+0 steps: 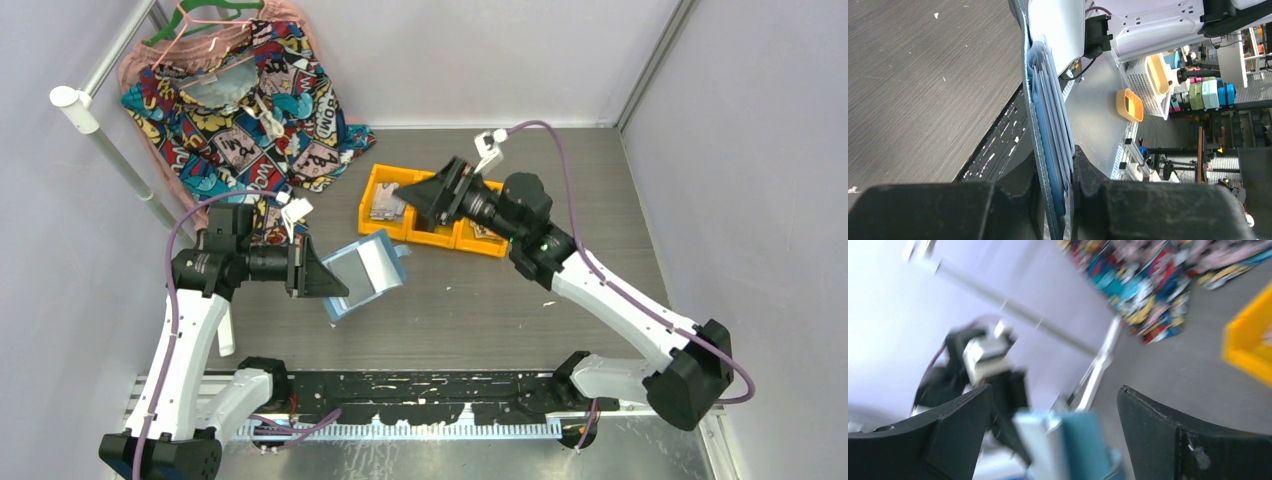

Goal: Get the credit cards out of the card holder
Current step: Remove the credit card from the card holder.

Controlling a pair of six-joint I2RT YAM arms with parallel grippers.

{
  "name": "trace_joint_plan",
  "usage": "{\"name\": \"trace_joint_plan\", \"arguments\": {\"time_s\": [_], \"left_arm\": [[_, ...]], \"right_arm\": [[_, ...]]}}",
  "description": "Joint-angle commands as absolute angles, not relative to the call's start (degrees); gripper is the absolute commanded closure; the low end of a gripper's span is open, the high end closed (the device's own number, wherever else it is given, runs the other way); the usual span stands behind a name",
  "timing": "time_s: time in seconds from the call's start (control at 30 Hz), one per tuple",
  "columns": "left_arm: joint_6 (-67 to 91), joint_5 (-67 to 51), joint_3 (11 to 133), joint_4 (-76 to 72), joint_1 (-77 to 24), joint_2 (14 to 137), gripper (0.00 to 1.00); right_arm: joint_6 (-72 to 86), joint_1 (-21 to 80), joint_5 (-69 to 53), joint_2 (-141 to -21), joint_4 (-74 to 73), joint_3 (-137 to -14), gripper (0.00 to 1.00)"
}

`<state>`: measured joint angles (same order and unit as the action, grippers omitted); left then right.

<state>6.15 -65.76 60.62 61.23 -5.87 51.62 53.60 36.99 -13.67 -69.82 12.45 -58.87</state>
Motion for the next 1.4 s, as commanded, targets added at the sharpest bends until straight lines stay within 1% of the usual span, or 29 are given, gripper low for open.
{"name": "trace_joint_plan", "arguments": {"time_s": [0.0,0.13,0.27,0.33,0.4,0.53,0.6,0.63,0.67,0.7,0.77,0.8,0.9,0.93,1.03,1.17,1.23,1.33,1.37], "left_arm": [[5.12,-71.94,62.86,59.33,-5.54,51.36,1.00],[5.01,-74.76,62.97,59.28,-5.55,51.01,1.00],[4.80,-76.01,63.15,59.32,-5.55,50.46,1.00],[4.31,-76.66,63.36,59.64,-5.59,50.34,1.00],[4.05,-76.74,63.46,59.77,-5.56,50.16,1.00],[3.61,-77.84,63.62,60.50,-5.55,50.10,1.00],[3.60,-77.79,63.72,60.55,-5.57,50.15,1.00],[3.66,-77.66,63.72,60.56,-5.60,50.13,1.00],[3.72,-77.30,63.72,60.49,-5.57,50.16,0.99],[3.96,-76.99,63.68,60.36,-5.61,50.18,0.98],[4.36,-76.25,63.63,60.41,-5.60,50.41,0.94],[4.72,-75.83,63.65,60.36,-5.55,50.55,0.90],[4.83,-75.82,63.60,60.85,-5.56,50.56,0.71],[4.90,-75.99,63.60,60.90,-5.58,50.43,0.66],[4.84,-77.05,63.34,60.76,-5.55,49.91,0.61],[4.52,-79.20,62.74,60.69,-5.54,48.83,0.59],[5.13,-78.34,62.38,59.40,-5.54,48.24,0.63],[9.59,-72.75,61.33,54.62,-5.56,47.60,0.71],[10.78,-70.88,60.98,53.23,-5.54,47.51,0.72]], "right_arm": [[51.55,45.00,-27.06,-66.56,17.03,-55.53,0.01],[46.55,50.06,-27.50,-66.84,11.42,-55.68,0.00],[46.27,52.70,-29.02,-67.16,13.98,-53.48,0.01],[46.49,53.19,-28.81,-67.20,14.40,-52.91,0.04],[46.52,53.26,-28.30,-66.79,14.48,-52.25,0.09],[45.30,53.24,-26.07,-65.82,12.50,-51.34,0.25],[44.66,53.26,-24.81,-65.89,10.25,-51.64,0.36],[44.68,53.20,-24.33,-65.98,9.95,-51.67,0.43],[44.85,53.18,-23.70,-66.11,9.87,-51.82,0.57],[45.00,53.25,-23.22,-66.04,9.85,-51.98,0.66],[45.17,53.41,-22.75,-66.25,9.91,-52.56,0.78],[45.25,53.48,-22.24,-66.21,9.85,-52.82,0.81],[45.23,53.61,-20.40,-65.66,9.49,-53.25,0.86],[45.16,53.61,-19.39,-65.47,9.11,-53.26,0.89],[45.20,53.61,-16.77,-64.80,8.54,-52.82,0.98],[45.65,53.61,-15.95,-64.42,8.53,-52.38,0.99],[46.13,53.69,-16.26,-64.43,8.80,-52.38,0.99],[47.21,54.14,-17.09,-64.58,10.13,-52.30,0.99],[47.43,54.40,-17.40,-64.67,10.71,-52.33,0.99]]}}
